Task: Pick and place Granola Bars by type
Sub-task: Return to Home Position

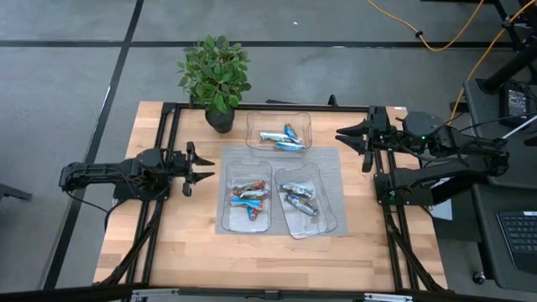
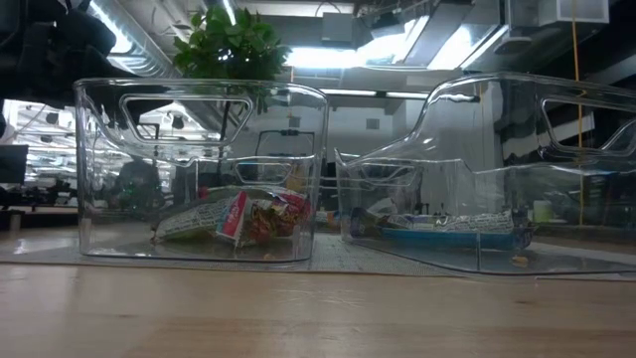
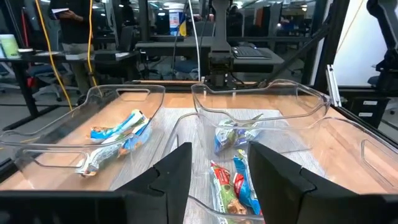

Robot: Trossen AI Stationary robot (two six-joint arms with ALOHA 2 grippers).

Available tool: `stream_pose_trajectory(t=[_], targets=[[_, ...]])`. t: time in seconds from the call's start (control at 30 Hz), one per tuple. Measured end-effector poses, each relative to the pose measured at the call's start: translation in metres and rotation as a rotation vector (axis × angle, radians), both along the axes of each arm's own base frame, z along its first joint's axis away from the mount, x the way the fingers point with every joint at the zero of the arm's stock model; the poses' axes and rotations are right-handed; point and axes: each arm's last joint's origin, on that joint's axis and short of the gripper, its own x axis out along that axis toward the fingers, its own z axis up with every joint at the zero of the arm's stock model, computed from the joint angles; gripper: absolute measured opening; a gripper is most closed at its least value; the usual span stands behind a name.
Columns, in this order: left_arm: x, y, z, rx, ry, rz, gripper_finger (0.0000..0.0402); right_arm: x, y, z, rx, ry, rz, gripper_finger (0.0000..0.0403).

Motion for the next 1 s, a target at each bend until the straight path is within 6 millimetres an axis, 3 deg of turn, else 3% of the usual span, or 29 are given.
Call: stream_pose_trajectory(t=[0.73,0.83,1.0], targets=[[0.0,0.0,0.0,0.0,0.0,0.002,0.0152,-0.007,0.003,-0.001,-0.002,-0.018,0.022,0.0085],[0.0,0.0,0.0,0.0,0.0,0.002,0.0152,-0.012,0.006,-0.024,-0.086,-0.021,0.057,0.0085],[0.0,0.0,0.0,0.0,0.0,0.002,0.0148,-0.019,0.009,-0.094,-0.142,-0.161,0.095,0.0085]])
